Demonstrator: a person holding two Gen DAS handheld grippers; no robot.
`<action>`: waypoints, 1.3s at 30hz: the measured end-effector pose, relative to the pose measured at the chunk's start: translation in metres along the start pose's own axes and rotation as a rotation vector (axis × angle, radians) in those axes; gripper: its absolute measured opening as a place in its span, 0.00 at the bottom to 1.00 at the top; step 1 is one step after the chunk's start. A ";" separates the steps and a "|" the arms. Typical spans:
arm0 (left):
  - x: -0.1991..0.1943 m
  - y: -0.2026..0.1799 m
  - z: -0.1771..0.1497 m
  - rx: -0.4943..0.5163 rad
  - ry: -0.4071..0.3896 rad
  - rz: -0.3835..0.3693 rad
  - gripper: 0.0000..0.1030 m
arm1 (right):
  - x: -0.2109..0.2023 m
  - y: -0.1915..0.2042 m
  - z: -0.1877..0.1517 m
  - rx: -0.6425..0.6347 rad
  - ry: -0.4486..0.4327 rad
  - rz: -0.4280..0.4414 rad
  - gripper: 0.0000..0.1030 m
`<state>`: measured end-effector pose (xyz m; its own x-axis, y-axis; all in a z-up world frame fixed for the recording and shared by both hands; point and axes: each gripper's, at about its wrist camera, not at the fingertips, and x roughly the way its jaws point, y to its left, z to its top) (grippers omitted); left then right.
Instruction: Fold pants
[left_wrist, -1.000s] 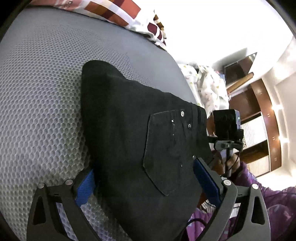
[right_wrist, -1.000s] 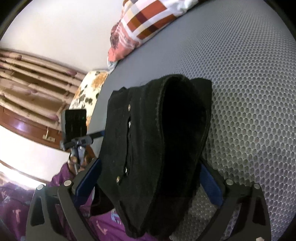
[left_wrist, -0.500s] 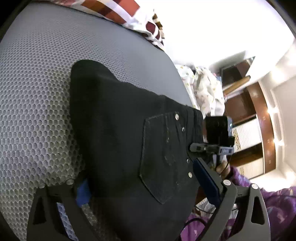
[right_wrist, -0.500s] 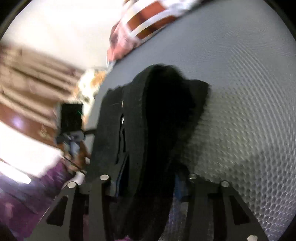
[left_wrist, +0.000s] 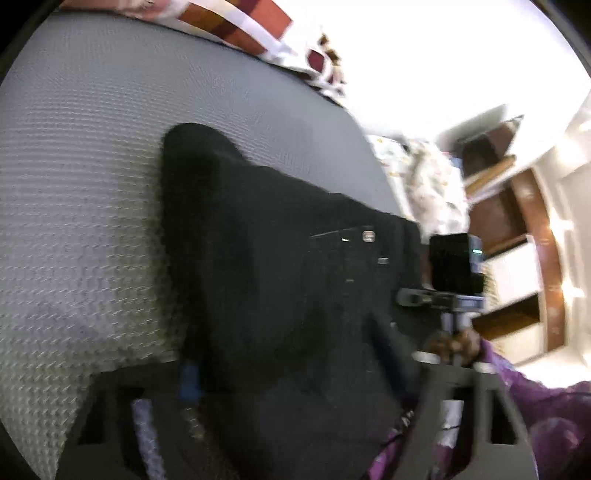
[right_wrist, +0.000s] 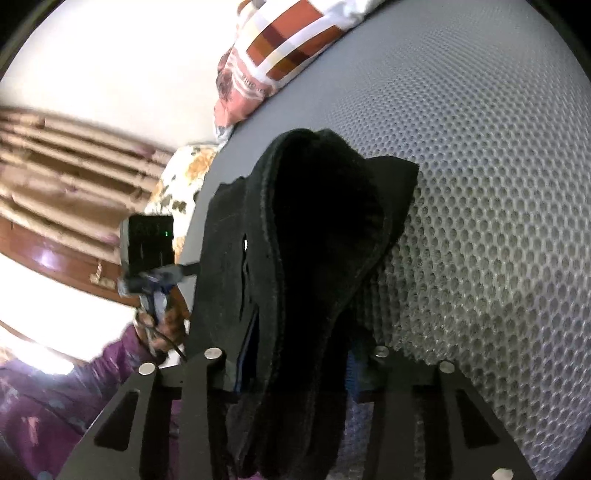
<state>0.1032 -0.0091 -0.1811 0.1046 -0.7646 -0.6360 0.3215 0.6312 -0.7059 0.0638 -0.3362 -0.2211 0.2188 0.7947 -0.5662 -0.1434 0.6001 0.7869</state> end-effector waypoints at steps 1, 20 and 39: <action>-0.002 0.004 -0.002 -0.027 -0.010 -0.004 0.55 | -0.002 -0.001 -0.002 0.019 -0.013 0.013 0.34; 0.004 0.017 0.010 -0.088 0.040 -0.060 0.51 | -0.002 0.004 -0.009 0.053 -0.012 -0.005 0.41; -0.049 -0.011 0.011 0.014 -0.153 0.085 0.26 | 0.021 0.066 0.006 0.028 -0.073 0.122 0.31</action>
<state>0.1047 0.0199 -0.1385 0.2738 -0.7205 -0.6371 0.3183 0.6930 -0.6469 0.0643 -0.2799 -0.1795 0.2713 0.8523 -0.4471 -0.1465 0.4957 0.8561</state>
